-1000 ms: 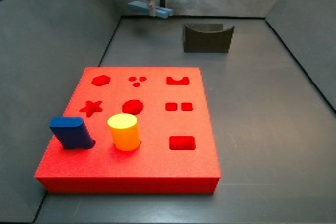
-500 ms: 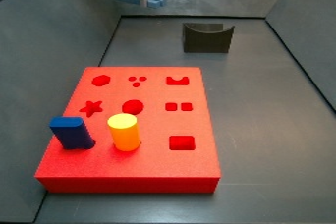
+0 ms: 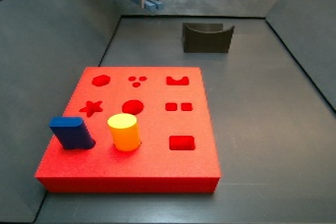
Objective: Pick up the double-square object. Move up. Rotate the double-square object. Place the double-square object on the fixture. Regrasp the double-square object. Move to above the board. Insert the double-square object.
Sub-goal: Rotate the double-square object.
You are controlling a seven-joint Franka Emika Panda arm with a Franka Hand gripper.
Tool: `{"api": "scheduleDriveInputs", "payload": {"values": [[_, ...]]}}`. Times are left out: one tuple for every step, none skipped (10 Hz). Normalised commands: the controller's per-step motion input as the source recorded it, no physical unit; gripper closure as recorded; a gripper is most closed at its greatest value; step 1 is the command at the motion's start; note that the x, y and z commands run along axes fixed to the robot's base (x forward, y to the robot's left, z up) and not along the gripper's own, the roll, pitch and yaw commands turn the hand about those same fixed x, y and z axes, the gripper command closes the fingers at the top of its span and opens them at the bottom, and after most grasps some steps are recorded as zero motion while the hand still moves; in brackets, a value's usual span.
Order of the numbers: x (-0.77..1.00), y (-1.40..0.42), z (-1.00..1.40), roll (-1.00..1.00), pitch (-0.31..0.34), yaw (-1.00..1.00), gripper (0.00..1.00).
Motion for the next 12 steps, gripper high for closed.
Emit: {"api": "scheduleDriveInputs", "payload": {"values": [[0.04,0.02,-0.03,-0.01,-0.004,-1.0,1.0],[0.04,0.02,-0.02,-0.01,-0.004,-1.0,1.0],[0.04,0.02,-0.02,-0.01,-0.004,-1.0,1.0],[0.04,0.02,-0.02,-0.01,-0.004,-1.0,1.0],[0.04,0.02,-0.02,-0.01,-0.004,-1.0,1.0],[0.04,0.02,-0.02,-0.01,-0.004,-1.0,1.0],[0.04,0.02,-0.02,-0.01,-0.004,-1.0,1.0],[0.04,0.02,-0.02,-0.01,-0.004,-1.0,1.0],[0.04,0.02,-0.02,-0.01,-0.004,-1.0,1.0],[0.04,0.02,-0.02,-0.01,-0.005,-1.0,1.0],[0.04,0.02,-0.02,-0.01,-0.005,-1.0,1.0],[0.04,0.02,-0.02,-0.01,-0.005,-1.0,1.0]]}}
